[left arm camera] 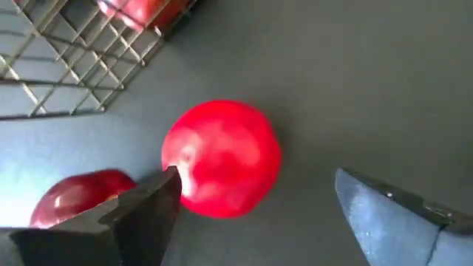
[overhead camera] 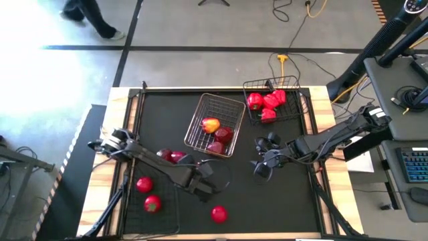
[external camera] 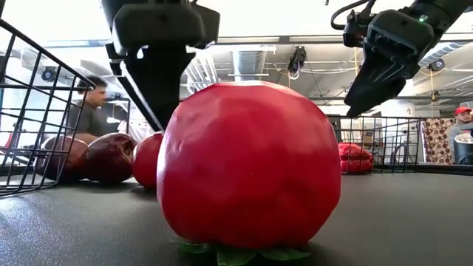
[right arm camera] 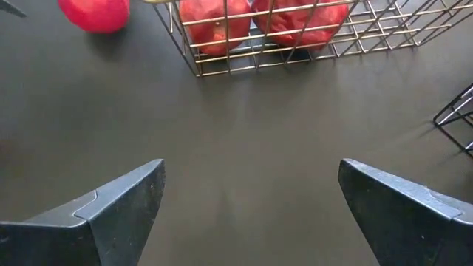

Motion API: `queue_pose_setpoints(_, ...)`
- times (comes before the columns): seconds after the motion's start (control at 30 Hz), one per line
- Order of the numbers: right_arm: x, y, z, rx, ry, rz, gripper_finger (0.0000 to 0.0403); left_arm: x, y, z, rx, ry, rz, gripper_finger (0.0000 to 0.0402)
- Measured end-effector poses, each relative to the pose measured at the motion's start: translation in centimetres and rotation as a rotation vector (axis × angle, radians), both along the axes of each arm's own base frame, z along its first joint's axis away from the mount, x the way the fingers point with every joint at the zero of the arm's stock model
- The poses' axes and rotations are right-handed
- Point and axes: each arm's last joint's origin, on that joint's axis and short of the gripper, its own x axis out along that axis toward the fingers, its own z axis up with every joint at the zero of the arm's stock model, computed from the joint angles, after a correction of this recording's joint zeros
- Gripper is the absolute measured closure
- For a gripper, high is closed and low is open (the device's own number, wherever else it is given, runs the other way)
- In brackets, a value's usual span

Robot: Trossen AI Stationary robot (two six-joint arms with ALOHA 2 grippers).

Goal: Sort produce into baskets
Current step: Put the red tomato into the bottom black wire basket

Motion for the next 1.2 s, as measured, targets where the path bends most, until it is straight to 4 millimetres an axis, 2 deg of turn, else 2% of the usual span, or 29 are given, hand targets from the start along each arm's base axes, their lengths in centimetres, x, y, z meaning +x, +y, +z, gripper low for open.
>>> queue_pose_setpoints(0.23,0.0,0.0,0.0,0.0,0.0,0.0,0.0009,0.8,0.5,-2.2,-0.007,0.14,-0.018,0.0063)
queue_pose_setpoints(0.37,0.0,0.0,0.0,0.0,0.0,0.0,0.0009,1.5,0.7,-4.2,-0.041,0.182,-0.025,0.0063)
queue_pose_setpoints(0.63,0.0,0.0,0.0,0.0,0.0,0.0,0.0009,2.3,0.8,-4.9,-0.043,0.162,-0.088,0.0077)
queue_pose_setpoints(0.83,0.0,0.0,0.0,-0.001,0.002,0.0,0.0009,2.4,0.7,-4.9,-0.024,0.143,-0.084,0.0125)
queue_pose_setpoints(1.07,0.0,0.0,0.0,0.0,0.001,0.0,0.0009,2.9,0.7,-4.3,0.02,0.1,-0.077,0.0219)
queue_pose_setpoints(1.2,0.0,0.0,0.0,0.0,0.002,0.001,0.0009,3.1,0.5,-3.8,0.014,0.083,-0.081,0.0259)
